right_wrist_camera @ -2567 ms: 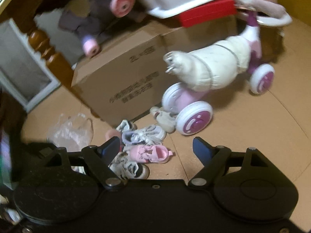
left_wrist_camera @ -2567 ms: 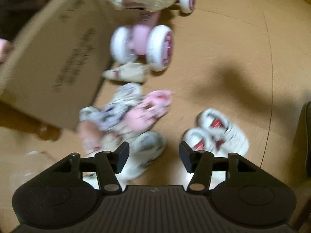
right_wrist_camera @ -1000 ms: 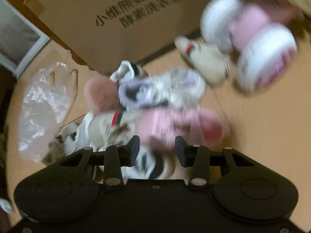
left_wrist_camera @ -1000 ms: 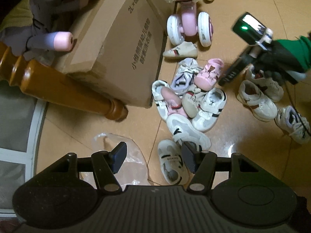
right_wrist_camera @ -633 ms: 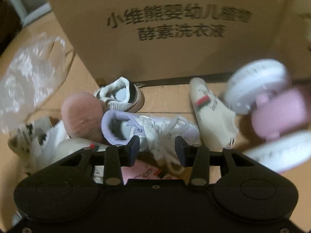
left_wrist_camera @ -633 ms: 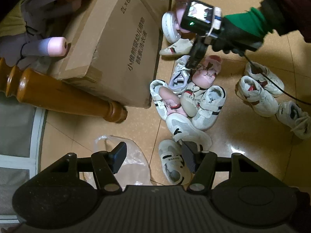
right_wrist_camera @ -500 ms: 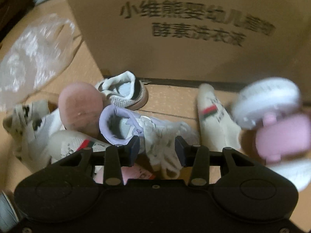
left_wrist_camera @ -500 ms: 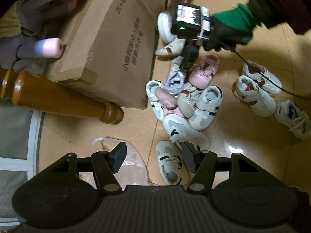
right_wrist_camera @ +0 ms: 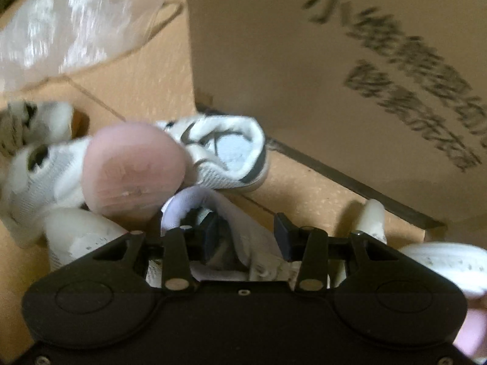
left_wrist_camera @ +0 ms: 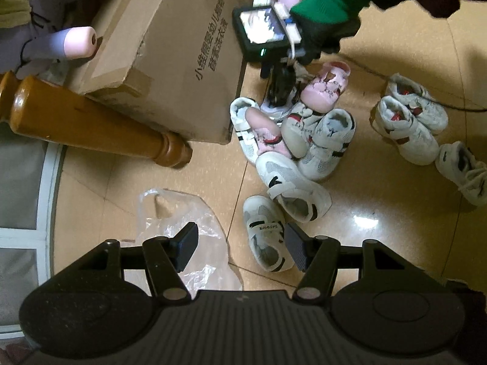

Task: Organize scattered shoes
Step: 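Reach the right tool into the pile and grasp a white lavender-lined sneaker, then lift the lavender-lined sneaker with the right tool and carry it to the placed shoes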

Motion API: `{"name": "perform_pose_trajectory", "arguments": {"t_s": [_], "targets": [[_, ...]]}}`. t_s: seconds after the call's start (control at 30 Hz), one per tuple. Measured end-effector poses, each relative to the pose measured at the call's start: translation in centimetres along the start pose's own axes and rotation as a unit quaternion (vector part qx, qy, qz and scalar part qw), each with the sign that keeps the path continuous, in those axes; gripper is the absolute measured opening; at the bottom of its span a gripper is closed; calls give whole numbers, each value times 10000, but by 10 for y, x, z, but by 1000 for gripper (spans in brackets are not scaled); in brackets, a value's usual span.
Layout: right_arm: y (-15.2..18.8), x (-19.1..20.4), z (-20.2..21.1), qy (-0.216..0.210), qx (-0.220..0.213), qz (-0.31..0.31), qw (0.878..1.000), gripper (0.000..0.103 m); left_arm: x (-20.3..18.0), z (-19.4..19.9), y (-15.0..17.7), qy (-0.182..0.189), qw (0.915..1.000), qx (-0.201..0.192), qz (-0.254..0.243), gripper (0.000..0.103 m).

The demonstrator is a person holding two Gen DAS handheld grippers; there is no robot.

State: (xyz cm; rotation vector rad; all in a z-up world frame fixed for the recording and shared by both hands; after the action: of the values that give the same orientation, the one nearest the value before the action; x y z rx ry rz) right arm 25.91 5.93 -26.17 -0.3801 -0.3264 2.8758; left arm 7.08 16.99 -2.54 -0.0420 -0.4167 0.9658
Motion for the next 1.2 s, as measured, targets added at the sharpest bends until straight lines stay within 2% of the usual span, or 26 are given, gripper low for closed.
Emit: {"name": "perform_pose_trajectory", "arguments": {"t_s": [0.23, 0.4, 0.6, 0.67, 0.7, 0.73, 0.83, 1.07, 1.2], "targets": [[13, 0, 15, 166, -330, -227, 9991, 41, 3, 0, -2, -42, 10000, -51, 4, 62], [24, -3, 32, 233, -626, -492, 9965, 27, -1, 1, -2, -36, 10000, -43, -44, 62], [38, -7, 53, 313, -994, -835, 9910, 21, -6, 9, -5, -103, 9998, -162, -67, 62], [47, -16, 70, 290, -1238, -1272, 9837, 19, -9, 14, -6, -97, 9997, -202, -94, 62], [55, -24, 85, 222, -1447, -1660, 9752, 19, -10, 16, -7, -95, 9997, -219, -105, 62], [56, -26, 89, 206, -1494, -1755, 9729, 18, -10, 16, -8, -104, 9996, -227, -104, 62], [74, -39, 123, 55, -1770, -2474, 9526, 18, -10, 22, -17, -227, 9992, -313, -76, 62], [107, -25, 169, -450, -1956, -3603, 9110, 18, -18, 31, -43, -298, 9981, -522, -105, 62], [135, 1, 189, -848, -1920, -4455, 8703, 18, -24, 32, -50, -244, 9981, -551, -126, 62]]}}
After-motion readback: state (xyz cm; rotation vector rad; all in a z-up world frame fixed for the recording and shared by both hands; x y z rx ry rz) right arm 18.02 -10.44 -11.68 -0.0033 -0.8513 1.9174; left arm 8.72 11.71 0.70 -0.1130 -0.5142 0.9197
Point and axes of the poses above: each gripper's, at about its wrist camera, not at the fingertips, and z roughly against the way its jaws point, x to its left, y to its underside, the point moved 4 cm from there along -z, roughly the way its jaws point, and after that the axes turned 15 degrees about z, right-handed, at the moved point
